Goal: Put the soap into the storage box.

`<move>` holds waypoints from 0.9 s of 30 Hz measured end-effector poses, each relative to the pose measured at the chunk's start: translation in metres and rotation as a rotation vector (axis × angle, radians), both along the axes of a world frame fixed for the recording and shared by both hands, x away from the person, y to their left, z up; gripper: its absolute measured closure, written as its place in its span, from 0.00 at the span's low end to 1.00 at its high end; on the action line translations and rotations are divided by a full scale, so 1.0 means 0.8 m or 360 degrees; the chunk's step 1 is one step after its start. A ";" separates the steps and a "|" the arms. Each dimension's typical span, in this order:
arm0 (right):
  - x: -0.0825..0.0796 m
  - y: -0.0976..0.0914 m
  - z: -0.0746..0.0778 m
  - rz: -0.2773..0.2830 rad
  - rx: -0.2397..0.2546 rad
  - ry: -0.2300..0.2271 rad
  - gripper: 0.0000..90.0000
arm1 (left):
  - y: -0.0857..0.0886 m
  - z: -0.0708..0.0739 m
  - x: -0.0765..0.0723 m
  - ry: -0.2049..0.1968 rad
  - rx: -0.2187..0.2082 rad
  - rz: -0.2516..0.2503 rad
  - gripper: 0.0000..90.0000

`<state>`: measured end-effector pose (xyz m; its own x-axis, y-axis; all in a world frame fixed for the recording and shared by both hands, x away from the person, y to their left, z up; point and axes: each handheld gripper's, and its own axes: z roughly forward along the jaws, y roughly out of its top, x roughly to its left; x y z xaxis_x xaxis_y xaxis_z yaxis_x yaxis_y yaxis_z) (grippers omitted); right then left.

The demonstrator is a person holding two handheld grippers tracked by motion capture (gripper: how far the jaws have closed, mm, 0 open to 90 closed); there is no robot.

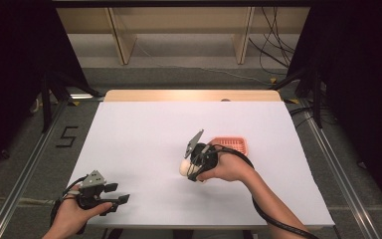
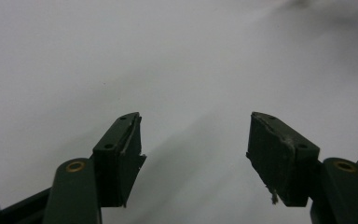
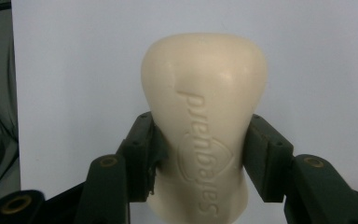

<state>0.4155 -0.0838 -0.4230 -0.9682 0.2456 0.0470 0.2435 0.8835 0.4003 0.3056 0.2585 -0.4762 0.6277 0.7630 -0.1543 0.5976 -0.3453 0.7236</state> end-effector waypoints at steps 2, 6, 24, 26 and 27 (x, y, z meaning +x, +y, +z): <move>0.001 -0.002 0.000 0.0025 0.0017 -0.0021 0.56 | 0.000 0.000 0.000 -0.0003 0.0009 -0.0005 0.38; 0.001 -0.006 0.002 0.0018 0.0016 -0.0017 0.56 | 0.000 0.000 0.000 0.0013 -0.0012 0.0001 0.38; 0.003 -0.027 0.009 -0.0013 0.0014 -0.0044 0.56 | 0.000 0.000 0.000 0.0014 -0.0001 0.0004 0.38; 0.002 -0.029 0.010 -0.0007 0.0025 -0.0015 0.56 | -0.001 -0.001 0.000 0.0002 -0.0016 -0.0003 0.38; 0.003 -0.030 0.010 -0.0001 0.0011 -0.0050 0.56 | -0.001 -0.001 0.000 0.0003 -0.0012 -0.0001 0.38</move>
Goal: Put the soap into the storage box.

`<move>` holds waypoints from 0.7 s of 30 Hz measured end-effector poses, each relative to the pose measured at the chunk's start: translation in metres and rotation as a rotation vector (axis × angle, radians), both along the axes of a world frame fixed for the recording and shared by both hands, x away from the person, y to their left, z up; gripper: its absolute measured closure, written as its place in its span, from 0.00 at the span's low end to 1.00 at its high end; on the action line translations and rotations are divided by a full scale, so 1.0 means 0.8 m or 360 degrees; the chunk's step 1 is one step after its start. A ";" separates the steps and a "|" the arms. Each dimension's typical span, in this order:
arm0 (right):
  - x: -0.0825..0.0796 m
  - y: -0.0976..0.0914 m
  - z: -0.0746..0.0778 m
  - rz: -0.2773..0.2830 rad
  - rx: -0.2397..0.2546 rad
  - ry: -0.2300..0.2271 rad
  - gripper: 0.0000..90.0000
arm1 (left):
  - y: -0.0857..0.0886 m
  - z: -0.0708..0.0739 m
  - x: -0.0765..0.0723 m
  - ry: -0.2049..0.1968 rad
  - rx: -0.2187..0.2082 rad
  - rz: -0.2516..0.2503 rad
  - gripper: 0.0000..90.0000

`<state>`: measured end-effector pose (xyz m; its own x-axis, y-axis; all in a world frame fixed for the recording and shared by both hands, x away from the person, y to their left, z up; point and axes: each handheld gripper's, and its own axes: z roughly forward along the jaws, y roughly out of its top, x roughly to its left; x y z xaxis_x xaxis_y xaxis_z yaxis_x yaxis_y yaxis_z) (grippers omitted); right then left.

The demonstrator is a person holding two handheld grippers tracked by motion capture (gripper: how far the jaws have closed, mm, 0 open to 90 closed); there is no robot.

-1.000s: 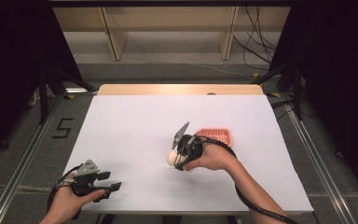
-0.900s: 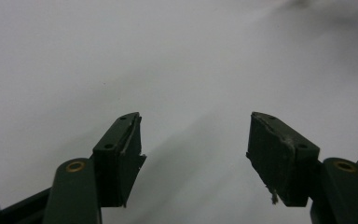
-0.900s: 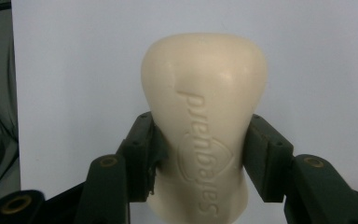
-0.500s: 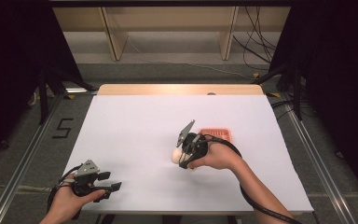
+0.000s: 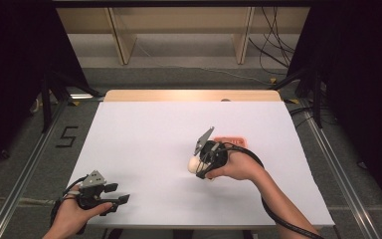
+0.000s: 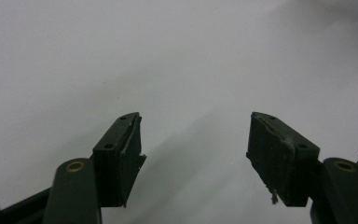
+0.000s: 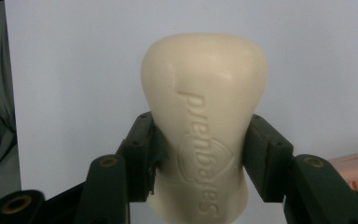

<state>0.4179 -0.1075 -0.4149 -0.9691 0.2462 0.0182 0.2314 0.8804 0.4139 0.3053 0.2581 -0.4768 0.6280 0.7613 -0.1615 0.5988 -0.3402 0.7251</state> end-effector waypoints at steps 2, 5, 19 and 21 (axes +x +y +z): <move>-0.001 -0.002 0.002 -0.0013 0.0010 0.0023 0.56 | 0.000 0.000 0.000 -0.0002 0.0000 -0.0003 0.38; -0.001 -0.006 0.004 -0.0028 0.0008 0.0017 0.56 | 0.000 0.000 0.000 -0.0002 0.0000 -0.0002 0.38; 0.001 -0.026 0.012 -0.0059 -0.0002 0.0005 0.56 | 0.000 0.000 0.000 0.0002 0.0012 -0.0009 0.38; 0.003 -0.029 0.012 -0.0039 -0.0001 0.0004 0.56 | 0.000 0.000 0.000 0.0006 0.0011 -0.0008 0.38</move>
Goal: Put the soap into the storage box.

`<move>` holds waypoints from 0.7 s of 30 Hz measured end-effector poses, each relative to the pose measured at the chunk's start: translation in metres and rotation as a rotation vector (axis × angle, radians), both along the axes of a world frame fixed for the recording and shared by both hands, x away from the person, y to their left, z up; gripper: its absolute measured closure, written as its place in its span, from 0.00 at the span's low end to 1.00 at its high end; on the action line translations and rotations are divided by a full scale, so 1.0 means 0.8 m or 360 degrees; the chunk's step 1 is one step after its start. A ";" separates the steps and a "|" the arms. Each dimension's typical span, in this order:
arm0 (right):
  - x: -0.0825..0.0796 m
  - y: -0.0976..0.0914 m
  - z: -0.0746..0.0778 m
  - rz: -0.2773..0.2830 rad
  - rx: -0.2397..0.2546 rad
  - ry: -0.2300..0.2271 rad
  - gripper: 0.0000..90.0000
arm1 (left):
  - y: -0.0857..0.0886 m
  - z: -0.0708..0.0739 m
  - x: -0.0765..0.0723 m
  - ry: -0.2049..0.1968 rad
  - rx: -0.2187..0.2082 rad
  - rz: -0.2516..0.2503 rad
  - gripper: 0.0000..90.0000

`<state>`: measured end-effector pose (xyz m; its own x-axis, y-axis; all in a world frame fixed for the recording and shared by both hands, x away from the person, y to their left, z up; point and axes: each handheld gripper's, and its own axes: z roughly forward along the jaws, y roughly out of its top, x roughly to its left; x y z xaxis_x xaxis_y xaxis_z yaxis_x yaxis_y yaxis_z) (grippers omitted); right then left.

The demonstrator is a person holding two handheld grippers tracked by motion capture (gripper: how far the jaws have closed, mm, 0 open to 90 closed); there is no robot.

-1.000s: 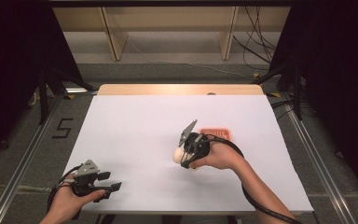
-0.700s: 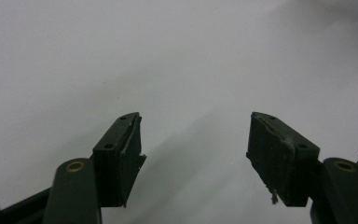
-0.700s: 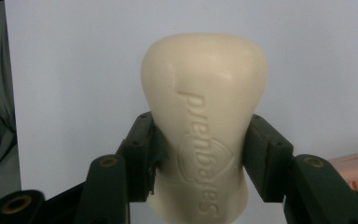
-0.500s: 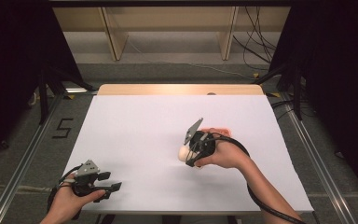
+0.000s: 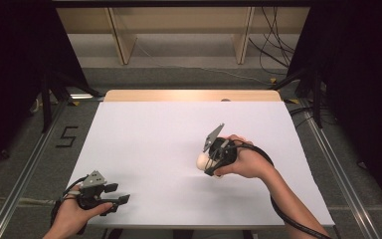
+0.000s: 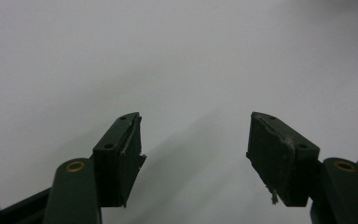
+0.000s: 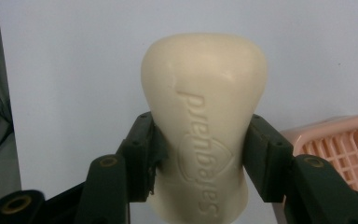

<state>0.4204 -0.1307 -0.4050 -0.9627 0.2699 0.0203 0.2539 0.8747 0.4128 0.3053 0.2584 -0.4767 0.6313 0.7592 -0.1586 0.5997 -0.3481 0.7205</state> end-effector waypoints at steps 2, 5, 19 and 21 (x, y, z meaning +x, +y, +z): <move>0.000 -0.003 0.000 0.0000 -0.0005 -0.0001 0.56 | 0.000 0.000 0.000 -0.0001 -0.0001 0.0001 0.38; -0.001 -0.006 0.000 -0.0031 -0.0011 0.0014 0.56 | 0.000 0.000 0.000 -0.0001 -0.0001 0.0001 0.38; -0.002 -0.020 0.002 -0.0071 -0.0014 0.0003 0.56 | 0.000 0.000 0.000 0.0001 0.0002 0.0003 0.38; 0.000 -0.023 0.002 -0.0061 -0.0008 -0.0014 0.56 | 0.000 0.000 0.000 0.0001 0.0003 0.0003 0.38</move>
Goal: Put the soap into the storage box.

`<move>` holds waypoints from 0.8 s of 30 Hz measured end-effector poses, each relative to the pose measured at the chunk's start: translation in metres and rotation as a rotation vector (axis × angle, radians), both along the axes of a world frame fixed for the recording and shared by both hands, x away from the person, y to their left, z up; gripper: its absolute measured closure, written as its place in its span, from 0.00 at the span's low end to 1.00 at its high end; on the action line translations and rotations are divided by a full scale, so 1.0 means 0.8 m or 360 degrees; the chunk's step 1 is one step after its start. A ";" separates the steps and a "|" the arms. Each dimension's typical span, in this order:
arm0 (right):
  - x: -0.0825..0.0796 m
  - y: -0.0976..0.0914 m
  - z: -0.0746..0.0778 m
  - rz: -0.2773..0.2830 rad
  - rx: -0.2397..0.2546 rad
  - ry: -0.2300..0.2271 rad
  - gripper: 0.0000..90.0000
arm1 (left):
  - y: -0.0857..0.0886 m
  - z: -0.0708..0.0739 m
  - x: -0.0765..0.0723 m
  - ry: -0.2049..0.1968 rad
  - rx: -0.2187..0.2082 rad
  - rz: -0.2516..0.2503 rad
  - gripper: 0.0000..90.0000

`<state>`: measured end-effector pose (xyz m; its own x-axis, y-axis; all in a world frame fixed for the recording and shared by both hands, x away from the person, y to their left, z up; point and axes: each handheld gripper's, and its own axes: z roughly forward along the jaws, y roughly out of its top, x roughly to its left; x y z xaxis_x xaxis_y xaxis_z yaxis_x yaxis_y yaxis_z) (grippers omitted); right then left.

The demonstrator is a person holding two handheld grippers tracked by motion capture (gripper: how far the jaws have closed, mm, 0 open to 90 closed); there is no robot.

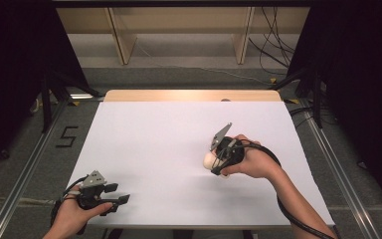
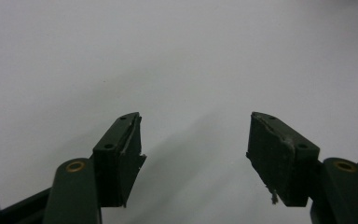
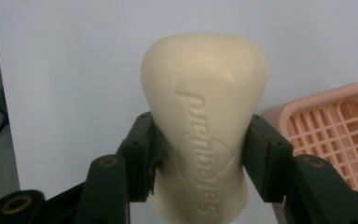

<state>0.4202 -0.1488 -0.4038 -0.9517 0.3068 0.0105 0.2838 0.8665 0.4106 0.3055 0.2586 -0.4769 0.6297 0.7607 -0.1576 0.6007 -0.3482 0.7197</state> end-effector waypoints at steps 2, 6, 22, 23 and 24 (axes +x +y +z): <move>0.001 -0.002 0.000 0.0016 0.0004 -0.0005 0.56 | 0.000 0.000 0.000 0.0000 0.0000 0.0001 0.38; 0.002 -0.005 0.002 0.0024 -0.0010 0.0013 0.56 | -0.001 0.000 0.000 -0.0005 -0.0010 0.0008 0.38; 0.002 -0.021 0.004 -0.0053 -0.0003 -0.0018 0.56 | 0.000 0.000 0.000 0.0000 0.0003 0.0000 0.38; 0.002 -0.022 0.003 -0.0054 0.0004 -0.0012 0.56 | 0.000 0.000 0.000 0.0001 0.0006 -0.0002 0.38; 0.003 -0.023 0.004 -0.0056 0.0001 -0.0014 0.56 | 0.000 0.000 0.000 0.0002 0.0005 -0.0002 0.38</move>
